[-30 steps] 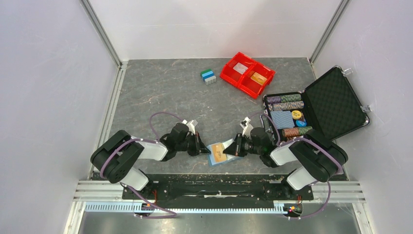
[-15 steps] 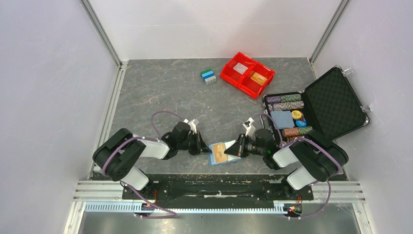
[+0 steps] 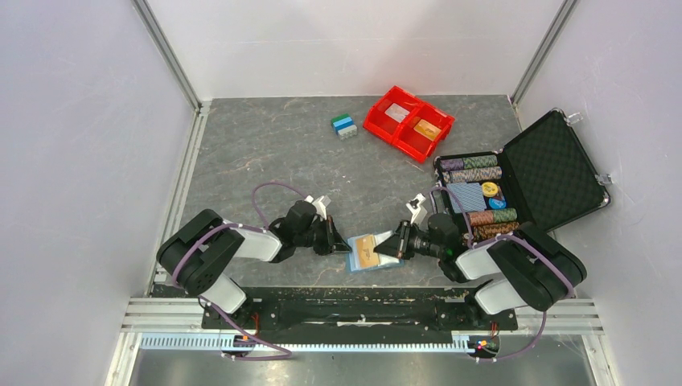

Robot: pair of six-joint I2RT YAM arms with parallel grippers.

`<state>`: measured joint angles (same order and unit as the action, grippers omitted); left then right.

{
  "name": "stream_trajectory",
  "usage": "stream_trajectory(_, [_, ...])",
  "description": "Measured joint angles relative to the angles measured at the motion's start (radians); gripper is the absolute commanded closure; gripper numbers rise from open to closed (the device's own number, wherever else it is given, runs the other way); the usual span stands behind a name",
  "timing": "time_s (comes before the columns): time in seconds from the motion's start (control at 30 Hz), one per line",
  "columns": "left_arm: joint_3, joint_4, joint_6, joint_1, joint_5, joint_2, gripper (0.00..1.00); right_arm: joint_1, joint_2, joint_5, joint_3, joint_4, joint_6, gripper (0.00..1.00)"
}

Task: Take the credit cards out of the card holder
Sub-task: Remove the credit card from the card holder.

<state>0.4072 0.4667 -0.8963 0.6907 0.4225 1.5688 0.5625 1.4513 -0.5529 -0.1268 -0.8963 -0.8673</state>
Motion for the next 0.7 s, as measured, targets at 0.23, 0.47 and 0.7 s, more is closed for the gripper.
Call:
stream_trajectory(0.23, [0.000,0.000,0.000,0.000,0.000,0.000,0.89,-0.006,-0.009,-0.002,0.000,0.018,0.003,1.00])
stream_trajectory(0.47, [0.000,0.000,0.000,0.000,-0.002,0.000,0.88,-0.033,-0.214,0.089,-0.057,0.351,0.135,1.00])
stream_trajectory(0.7, [0.008,-0.029,0.000,0.001,-0.011,-0.014,0.86,-0.103,-0.341,0.149,-0.151,0.603,0.264,1.00])
